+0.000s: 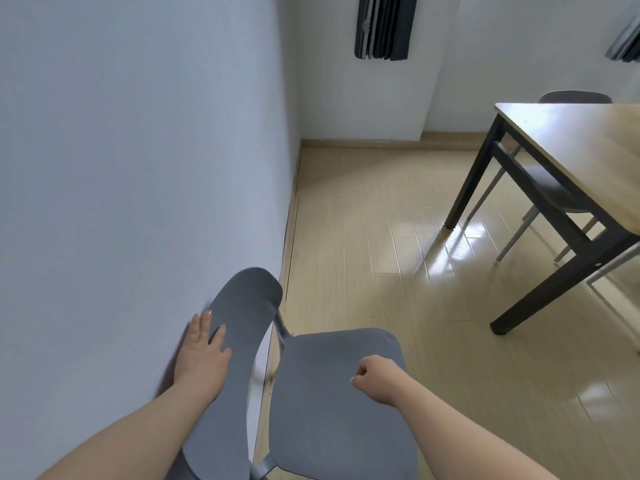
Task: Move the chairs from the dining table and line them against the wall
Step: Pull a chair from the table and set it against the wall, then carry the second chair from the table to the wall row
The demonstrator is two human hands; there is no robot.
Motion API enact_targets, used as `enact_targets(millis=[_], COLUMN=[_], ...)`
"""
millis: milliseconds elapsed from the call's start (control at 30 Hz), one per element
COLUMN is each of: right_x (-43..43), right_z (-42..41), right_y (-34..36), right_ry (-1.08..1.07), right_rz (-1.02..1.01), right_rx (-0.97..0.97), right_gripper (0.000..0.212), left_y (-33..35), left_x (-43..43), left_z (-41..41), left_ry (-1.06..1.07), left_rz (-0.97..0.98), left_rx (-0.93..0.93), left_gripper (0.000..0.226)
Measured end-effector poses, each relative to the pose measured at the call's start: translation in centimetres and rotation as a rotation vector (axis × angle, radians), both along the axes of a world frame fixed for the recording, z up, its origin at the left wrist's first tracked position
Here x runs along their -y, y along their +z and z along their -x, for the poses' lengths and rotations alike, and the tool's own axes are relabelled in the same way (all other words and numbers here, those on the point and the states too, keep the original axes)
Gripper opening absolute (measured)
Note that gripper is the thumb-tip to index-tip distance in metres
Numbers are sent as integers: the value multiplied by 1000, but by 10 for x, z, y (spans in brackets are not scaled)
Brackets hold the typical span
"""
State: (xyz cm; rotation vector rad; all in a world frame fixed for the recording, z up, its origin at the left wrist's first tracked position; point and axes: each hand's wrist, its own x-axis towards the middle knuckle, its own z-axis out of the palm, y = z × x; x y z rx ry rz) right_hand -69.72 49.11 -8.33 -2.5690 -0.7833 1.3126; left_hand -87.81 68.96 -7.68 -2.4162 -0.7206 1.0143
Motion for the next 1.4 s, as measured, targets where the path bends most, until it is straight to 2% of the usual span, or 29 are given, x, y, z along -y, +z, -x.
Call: enact_targets(millis=[100,267,367,433,533,733,967,1033,1233,1400], right_x=[5,32,60,87,134,259,454,512,629,701], right_z=[-3,-19,-34,-48,-75,-152,-251,-275,-339,-410], right_y=[3,13,15,19,25,37,51,52,57,47], right_ry=[-29,-107,-188,-276,-428,-666,-792,-815,-920,-993], right_rz=[-12,-40,-54,-60,-87,-131,-100,-56,-29,-35], right_rx=[2,27,62,75,113,241,361,392,387,362], right_gripper=[33,34,28,26,34,30,20,24,29,17], left_y=[3,4,12,21,31,42,61,67,68,64], left_x=[13,50,84,116,168,301,507,569,684,753], left_z=[-18,-83,-128,-161,-213,-324,-446,-479,-556,-642], left_ry=[-50,-162,-246,-246,-216,-233,-277,-300,-371,-431], left_rz=[75,253,372,488,643,847,999,1026,1035,1022], left_rx=[100,295,371,387,423,452,470,456,383,373], left_gripper=[53,42,37,39,39,36,34,34,34,34])
